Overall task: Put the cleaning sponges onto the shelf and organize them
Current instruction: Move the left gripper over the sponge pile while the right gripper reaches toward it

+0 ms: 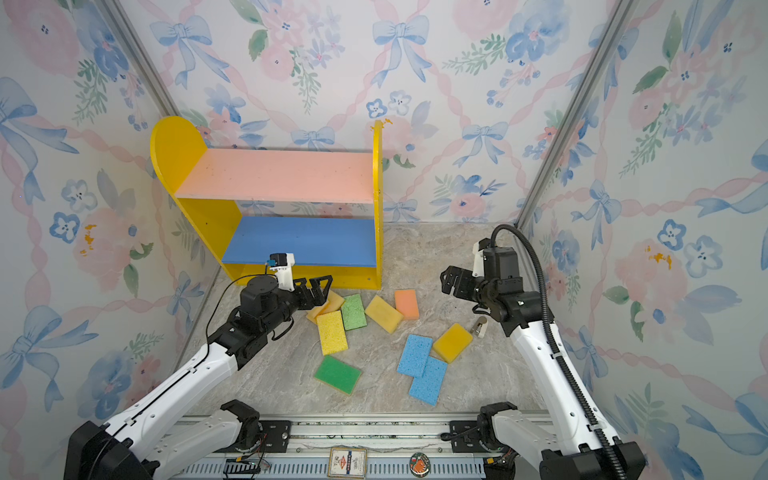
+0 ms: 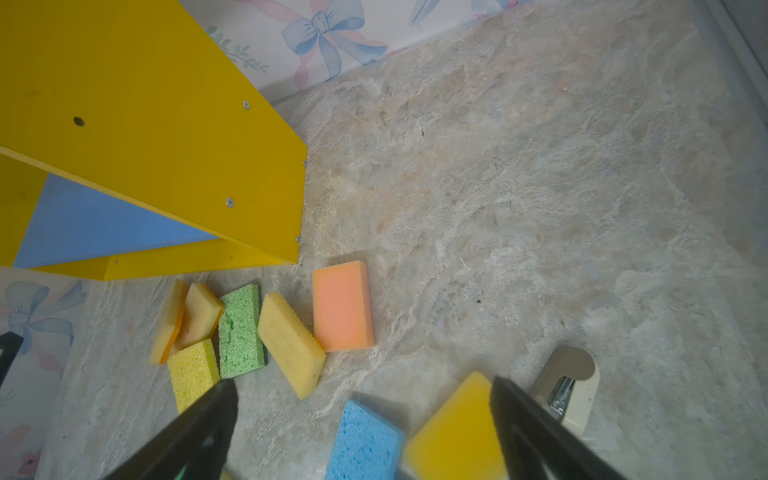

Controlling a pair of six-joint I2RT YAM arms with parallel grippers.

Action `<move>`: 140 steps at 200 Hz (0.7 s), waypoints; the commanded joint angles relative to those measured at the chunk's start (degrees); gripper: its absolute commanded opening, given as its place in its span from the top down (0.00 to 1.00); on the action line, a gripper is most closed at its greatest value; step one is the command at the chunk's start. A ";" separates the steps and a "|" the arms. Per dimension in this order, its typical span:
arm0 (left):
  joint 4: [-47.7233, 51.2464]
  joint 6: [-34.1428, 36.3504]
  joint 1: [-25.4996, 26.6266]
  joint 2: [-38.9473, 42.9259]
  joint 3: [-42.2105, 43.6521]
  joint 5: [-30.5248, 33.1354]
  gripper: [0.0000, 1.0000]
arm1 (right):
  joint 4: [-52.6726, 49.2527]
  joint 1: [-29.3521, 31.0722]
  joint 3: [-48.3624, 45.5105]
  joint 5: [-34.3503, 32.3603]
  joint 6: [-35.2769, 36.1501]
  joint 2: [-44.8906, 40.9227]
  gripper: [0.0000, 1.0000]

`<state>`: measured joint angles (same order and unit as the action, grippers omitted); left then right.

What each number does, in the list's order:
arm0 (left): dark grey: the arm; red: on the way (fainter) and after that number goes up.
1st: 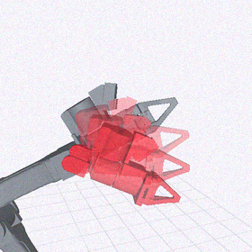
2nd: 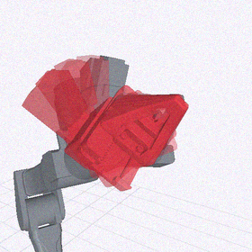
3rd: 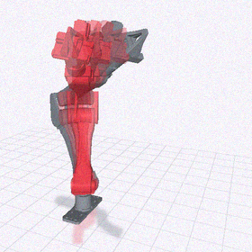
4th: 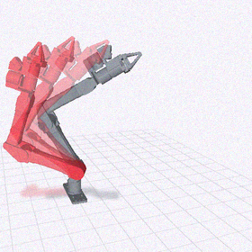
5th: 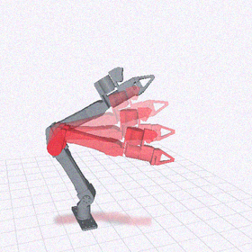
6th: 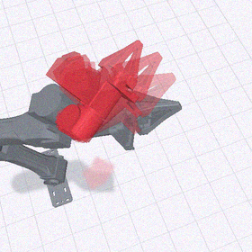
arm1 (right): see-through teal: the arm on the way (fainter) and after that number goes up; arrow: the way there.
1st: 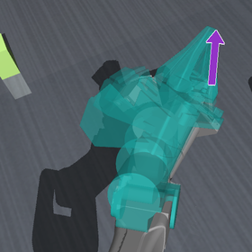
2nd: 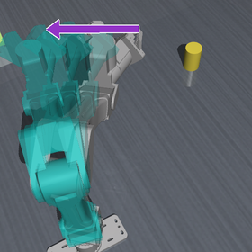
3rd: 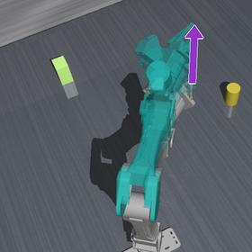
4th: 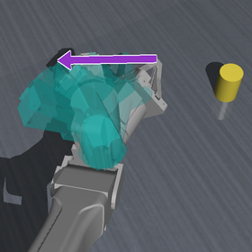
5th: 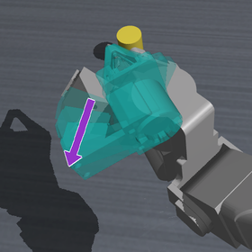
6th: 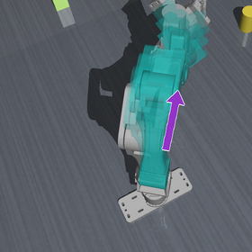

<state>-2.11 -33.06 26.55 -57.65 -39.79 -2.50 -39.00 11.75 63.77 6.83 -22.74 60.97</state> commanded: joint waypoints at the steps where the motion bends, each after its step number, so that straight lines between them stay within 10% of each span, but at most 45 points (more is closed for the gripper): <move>1: 5.77 1.04 2.77 -1.95 -2.06 -3.38 0.02 | -4.92 1.79 0.26 -1.72 0.24 -1.12 0.03; 140: 9.76 -0.14 13.64 -6.39 0.24 -0.34 0.02 | -2.91 13.89 -7.54 -3.62 -0.88 5.84 0.03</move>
<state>6.83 -32.84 40.01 -64.10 -40.51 -4.12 -42.76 22.37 57.06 4.75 -23.40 63.81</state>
